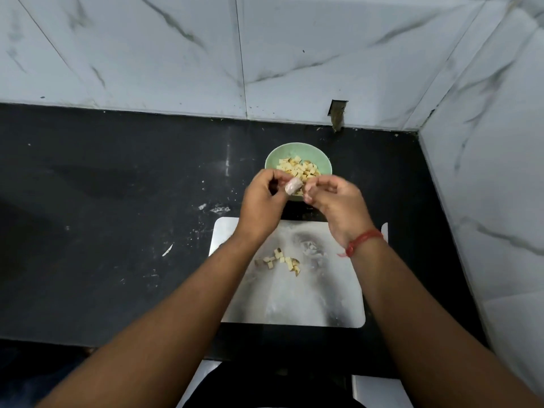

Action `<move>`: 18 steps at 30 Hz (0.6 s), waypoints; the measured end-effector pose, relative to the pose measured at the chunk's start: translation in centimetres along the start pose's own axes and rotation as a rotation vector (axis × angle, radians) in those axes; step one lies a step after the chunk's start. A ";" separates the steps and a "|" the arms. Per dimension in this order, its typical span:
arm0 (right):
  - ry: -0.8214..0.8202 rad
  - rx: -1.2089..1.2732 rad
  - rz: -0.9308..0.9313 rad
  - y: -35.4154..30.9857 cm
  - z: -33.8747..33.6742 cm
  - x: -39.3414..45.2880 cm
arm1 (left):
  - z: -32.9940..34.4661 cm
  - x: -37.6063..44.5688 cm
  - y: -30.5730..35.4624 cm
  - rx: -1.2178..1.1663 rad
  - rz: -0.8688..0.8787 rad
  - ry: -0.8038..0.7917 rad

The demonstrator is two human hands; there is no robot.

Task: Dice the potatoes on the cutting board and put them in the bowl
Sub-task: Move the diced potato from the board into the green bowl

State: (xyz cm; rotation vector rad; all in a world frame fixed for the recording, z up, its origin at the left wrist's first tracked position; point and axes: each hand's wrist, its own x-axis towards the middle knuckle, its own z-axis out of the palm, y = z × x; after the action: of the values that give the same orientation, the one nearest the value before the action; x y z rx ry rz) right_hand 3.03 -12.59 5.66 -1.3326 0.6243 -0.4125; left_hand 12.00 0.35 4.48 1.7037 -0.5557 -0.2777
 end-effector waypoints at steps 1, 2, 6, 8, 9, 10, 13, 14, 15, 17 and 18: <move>0.067 -0.097 -0.073 -0.6 0.3 1.7 | 0.4 1.7 0.4 0.053 0.016 0.003; 0.116 -0.255 -0.143 -1.2 0.6 3.3 | 0.6 3.1 0.6 0.149 0.024 -0.026; -0.073 -1.099 -0.318 -1.3 0.4 7.2 | -0.1 5.6 0.0 0.613 0.132 -0.245; -0.045 -1.151 -0.432 -1.0 -0.4 6.3 | -1.4 4.2 -0.1 0.591 0.195 -0.196; -0.003 -1.110 -0.509 -0.8 -0.8 5.4 | -2.0 3.2 -0.5 0.557 0.229 -0.185; 0.019 -1.059 -0.582 -0.4 -1.0 4.2 | -2.7 1.9 -1.2 0.536 0.256 -0.213; -0.109 -1.043 -0.673 2.1 -1.3 -0.1 | -4.6 -2.3 -4.0 0.553 0.246 -0.363; -0.197 -1.072 -0.658 3.3 -1.3 -1.3 | -5.1 -3.5 -5.1 0.563 0.236 -0.391; -0.278 -1.092 -0.636 4.5 -1.3 -2.2 | -5.5 -4.5 -6.1 0.581 0.235 -0.412; -0.396 -1.101 -0.590 6.5 -1.1 -3.4 | -5.8 -5.9 -7.8 0.626 0.257 -0.436; -0.432 -1.106 -0.578 7.2 -0.9 -3.6 | -5.9 -6.3 -8.3 0.648 0.263 -0.443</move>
State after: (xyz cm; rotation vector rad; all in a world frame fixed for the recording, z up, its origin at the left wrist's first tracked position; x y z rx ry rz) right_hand -0.83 -9.64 -0.87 -2.5929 0.0332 -0.2024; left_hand 11.12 9.62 -3.10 2.1674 -1.2936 -0.3054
